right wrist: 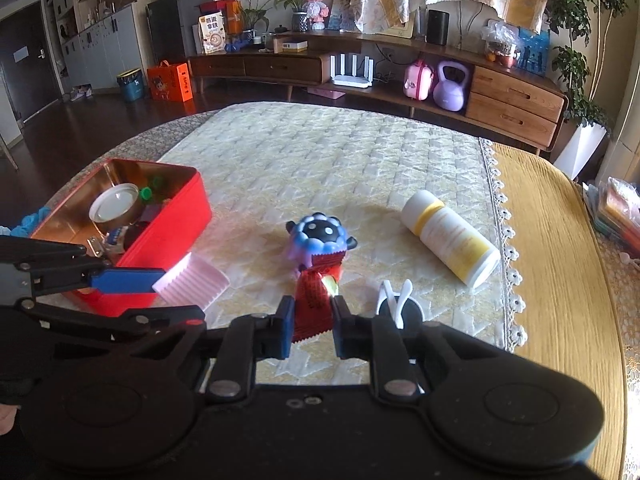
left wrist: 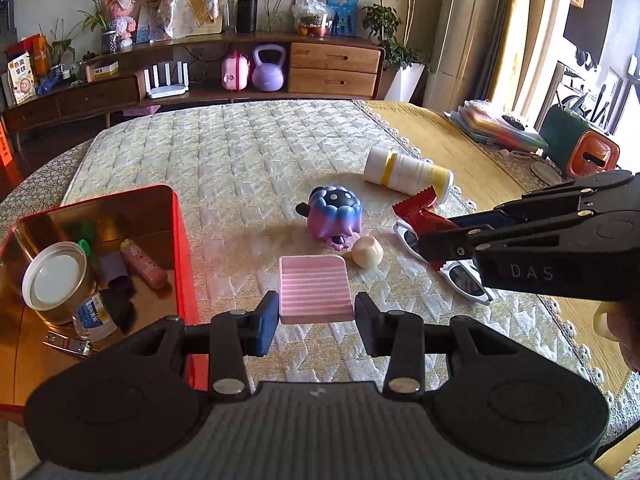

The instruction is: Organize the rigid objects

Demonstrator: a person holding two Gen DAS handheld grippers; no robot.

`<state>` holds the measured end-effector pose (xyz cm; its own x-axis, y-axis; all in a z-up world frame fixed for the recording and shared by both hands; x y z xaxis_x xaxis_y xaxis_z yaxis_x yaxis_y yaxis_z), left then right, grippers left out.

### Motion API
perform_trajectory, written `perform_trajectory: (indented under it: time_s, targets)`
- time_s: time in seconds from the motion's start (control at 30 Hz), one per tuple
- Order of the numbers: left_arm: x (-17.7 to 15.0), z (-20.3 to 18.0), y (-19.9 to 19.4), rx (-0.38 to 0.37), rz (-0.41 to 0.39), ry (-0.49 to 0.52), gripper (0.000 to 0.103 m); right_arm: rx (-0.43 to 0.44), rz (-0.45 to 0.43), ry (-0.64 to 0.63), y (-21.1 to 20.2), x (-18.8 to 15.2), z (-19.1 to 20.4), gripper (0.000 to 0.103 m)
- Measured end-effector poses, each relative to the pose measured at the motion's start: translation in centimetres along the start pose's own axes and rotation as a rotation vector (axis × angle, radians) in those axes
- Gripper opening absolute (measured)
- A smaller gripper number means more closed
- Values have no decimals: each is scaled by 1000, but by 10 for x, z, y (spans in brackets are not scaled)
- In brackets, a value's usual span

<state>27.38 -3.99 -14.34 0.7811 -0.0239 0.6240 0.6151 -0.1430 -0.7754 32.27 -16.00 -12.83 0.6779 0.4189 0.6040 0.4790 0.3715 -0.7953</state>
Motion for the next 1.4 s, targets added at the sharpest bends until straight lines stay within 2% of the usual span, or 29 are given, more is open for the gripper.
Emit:
perform_trajectory:
  time_s: [0.37, 0.73, 1.13, 1.4]
  targets:
    - [-6, 44, -56, 45, -40, -49, 41, 81, -53, -51, -30, 23, 67, 18]
    - [-26, 108, -82, 123, -34, -127, 41, 133, -55, -127, -17, 45, 136, 18]
    - [-39, 159, -64, 179, 38, -199, 41, 117, -19, -158, 31, 63, 158, 19]
    - [-36, 170, -43, 183, 82, -227, 41, 102, 17, -171, 77, 82, 164, 19]
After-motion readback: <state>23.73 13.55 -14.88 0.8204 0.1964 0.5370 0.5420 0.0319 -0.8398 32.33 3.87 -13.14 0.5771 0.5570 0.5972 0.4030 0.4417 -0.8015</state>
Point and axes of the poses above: each gripper's, at about its wrist camera, not at the fingertips, and y roughly the way its jaws point, z to its left, x to its top, the point moved 7 cm from there along y, roughly the way its jaws point, and after that the axes turned 7 degrees about z, right-handed, at the moved point
